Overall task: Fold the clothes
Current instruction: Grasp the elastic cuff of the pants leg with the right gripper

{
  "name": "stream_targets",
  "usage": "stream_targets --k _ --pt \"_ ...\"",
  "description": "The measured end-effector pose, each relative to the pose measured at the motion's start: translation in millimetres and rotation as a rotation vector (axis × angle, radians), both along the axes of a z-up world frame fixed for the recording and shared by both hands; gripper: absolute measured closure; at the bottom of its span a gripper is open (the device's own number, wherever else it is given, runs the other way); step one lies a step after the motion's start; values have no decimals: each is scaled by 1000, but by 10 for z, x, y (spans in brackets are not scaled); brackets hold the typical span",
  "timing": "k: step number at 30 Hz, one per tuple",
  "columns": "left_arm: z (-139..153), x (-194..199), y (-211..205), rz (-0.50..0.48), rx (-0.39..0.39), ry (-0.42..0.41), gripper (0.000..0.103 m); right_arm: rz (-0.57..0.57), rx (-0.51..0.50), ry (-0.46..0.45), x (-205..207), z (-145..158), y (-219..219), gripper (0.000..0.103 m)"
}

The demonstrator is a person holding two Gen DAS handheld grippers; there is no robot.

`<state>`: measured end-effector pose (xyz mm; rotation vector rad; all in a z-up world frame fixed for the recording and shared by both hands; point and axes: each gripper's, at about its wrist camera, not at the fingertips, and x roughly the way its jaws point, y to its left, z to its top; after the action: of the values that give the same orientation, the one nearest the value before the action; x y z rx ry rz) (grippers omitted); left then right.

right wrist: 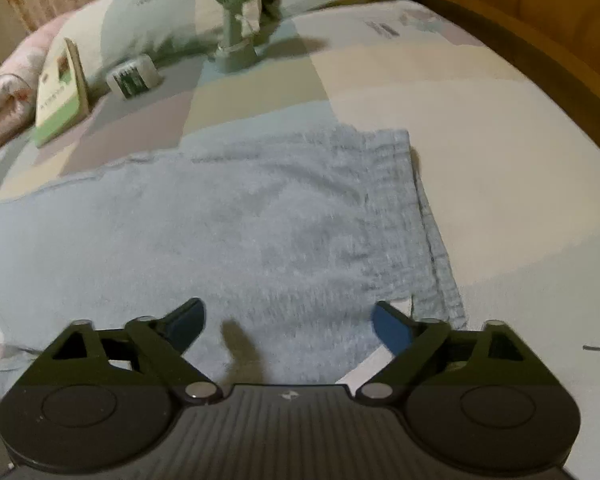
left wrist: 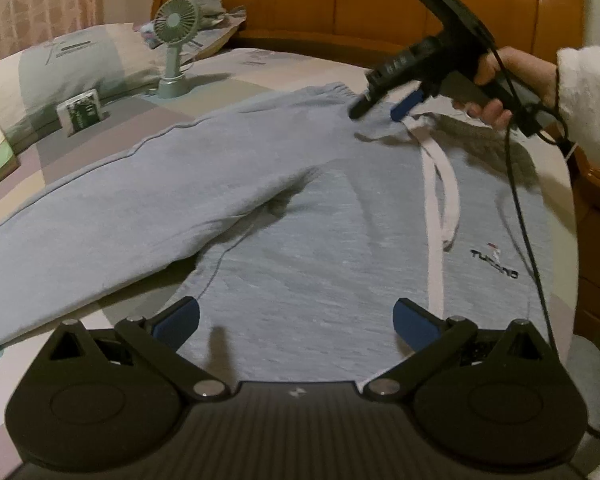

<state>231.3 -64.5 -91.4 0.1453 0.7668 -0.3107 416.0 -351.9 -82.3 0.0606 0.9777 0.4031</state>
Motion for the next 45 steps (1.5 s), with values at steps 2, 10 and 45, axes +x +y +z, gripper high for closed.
stream_targets --k 2,10,45 --pt "-2 4 0 1 2 -3 1 12 67 2 14 66 -21 0" --pt "-19 18 24 24 9 -2 1 54 136 99 422 -155 162 0" --pt "-222 169 -75 0 -25 37 1 3 579 309 1051 -428 -1050 0"
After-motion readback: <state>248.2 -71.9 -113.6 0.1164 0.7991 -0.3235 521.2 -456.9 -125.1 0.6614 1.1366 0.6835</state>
